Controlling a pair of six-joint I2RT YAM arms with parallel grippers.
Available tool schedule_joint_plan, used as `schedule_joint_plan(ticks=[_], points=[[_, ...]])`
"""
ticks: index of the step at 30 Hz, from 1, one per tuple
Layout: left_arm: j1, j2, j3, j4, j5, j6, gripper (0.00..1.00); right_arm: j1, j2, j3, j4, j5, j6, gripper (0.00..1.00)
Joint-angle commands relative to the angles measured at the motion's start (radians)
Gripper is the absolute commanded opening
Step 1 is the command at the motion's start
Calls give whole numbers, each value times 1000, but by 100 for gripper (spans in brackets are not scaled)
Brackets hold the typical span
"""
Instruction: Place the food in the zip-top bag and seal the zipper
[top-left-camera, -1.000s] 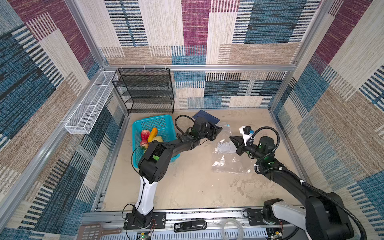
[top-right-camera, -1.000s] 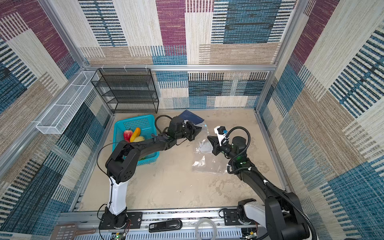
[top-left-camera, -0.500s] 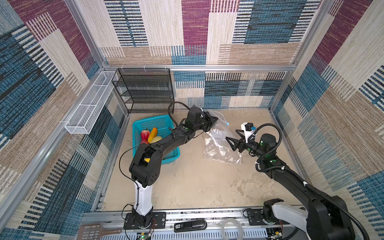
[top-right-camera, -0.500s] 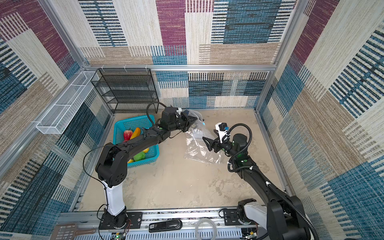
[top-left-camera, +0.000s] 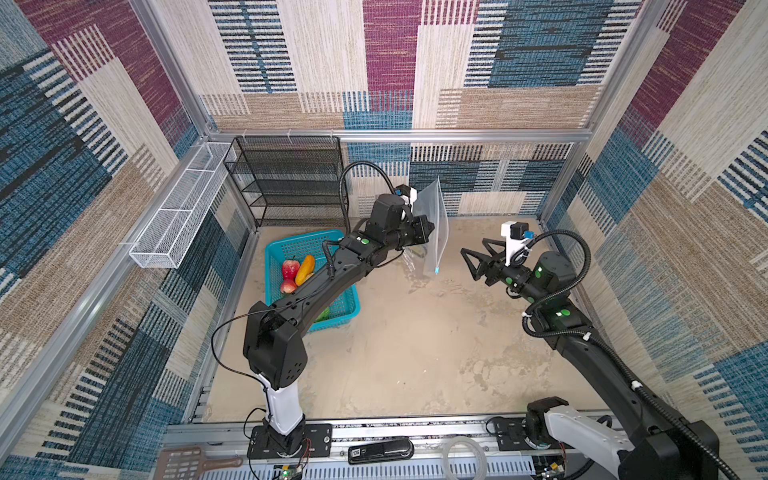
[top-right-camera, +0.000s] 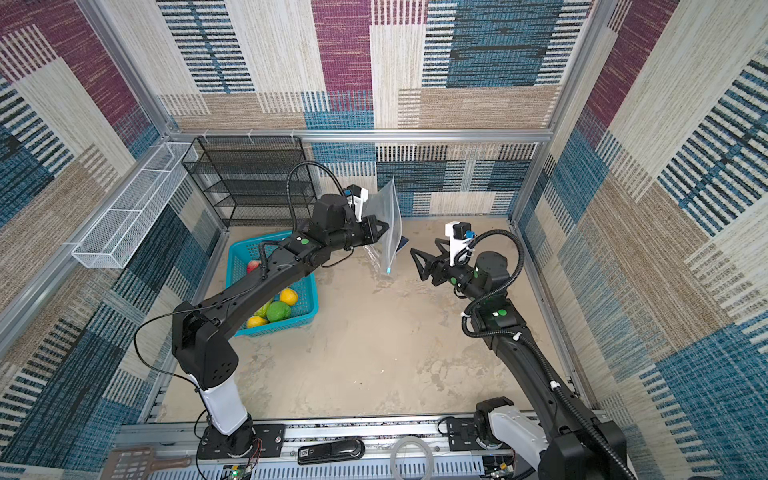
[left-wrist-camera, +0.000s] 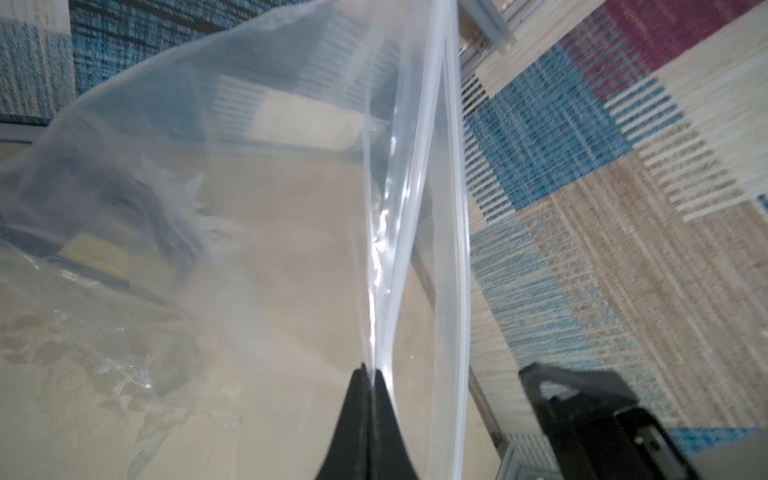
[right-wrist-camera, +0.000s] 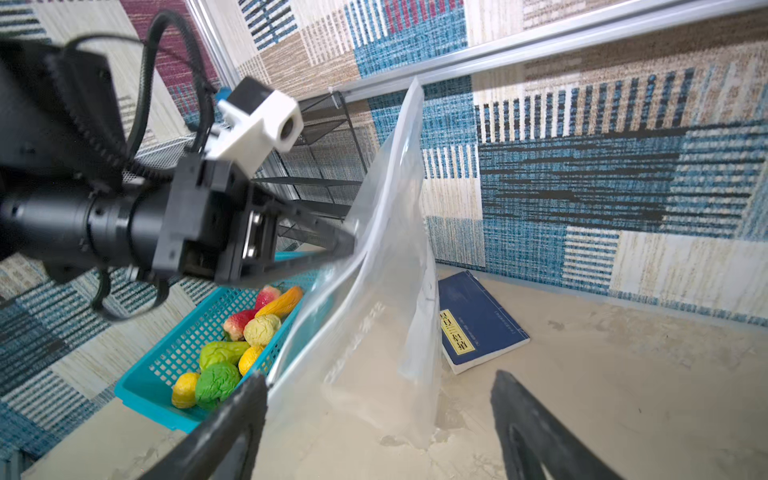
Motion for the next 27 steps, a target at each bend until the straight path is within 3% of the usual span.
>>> schedule_joint_plan(ticks=[1,7,15,21,27], points=[[-29,-25,-64,-48,-31,113,0,-1,39,57,-103,-21,117,83],[-62,-80,-214,66,-56,52,0,1,102,71,-111,-82,203,75],[-79,-115,-264,126,-82,15,0,34,125,40,-99,-103,268,65],[-87,-123,-289,163,-93,-22,0,93,137,43,-131,22,261,64],[-93,-138,-306,182,-103,-33,0,104,182,49,-162,135,258,47]])
